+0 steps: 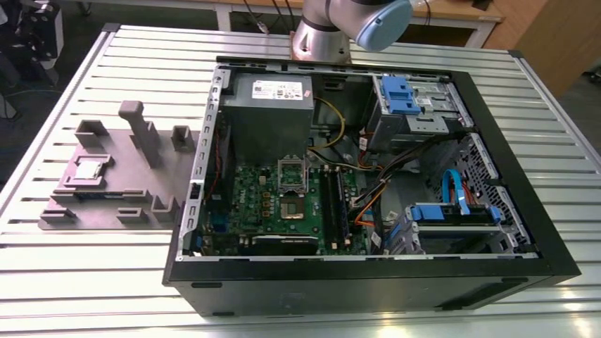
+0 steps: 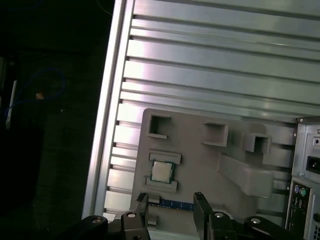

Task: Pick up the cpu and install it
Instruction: 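Pick up the cpu and move it towards the insertion slot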

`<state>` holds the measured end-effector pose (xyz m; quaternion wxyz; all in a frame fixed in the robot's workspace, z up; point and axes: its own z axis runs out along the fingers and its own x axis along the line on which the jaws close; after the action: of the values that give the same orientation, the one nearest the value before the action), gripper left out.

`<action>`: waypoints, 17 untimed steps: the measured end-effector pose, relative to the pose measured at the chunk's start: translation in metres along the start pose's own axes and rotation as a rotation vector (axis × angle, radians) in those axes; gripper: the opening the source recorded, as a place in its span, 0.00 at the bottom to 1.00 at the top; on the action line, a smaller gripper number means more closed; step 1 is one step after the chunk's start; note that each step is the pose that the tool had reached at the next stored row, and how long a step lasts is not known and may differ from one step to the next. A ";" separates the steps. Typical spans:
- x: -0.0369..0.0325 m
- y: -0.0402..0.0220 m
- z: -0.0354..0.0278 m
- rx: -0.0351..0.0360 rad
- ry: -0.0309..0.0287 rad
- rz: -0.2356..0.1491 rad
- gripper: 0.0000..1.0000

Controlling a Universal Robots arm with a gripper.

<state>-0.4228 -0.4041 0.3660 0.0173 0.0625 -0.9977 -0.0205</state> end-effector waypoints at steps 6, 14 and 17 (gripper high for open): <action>0.0000 -0.0005 0.0027 -0.0015 0.0120 0.000 0.49; -0.0002 -0.0007 0.0073 -0.0022 0.0153 0.000 0.49; -0.0002 -0.0014 0.0096 -0.0023 0.0160 0.000 0.49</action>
<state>-0.4227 -0.4051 0.3563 0.0254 0.0626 -0.9975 -0.0212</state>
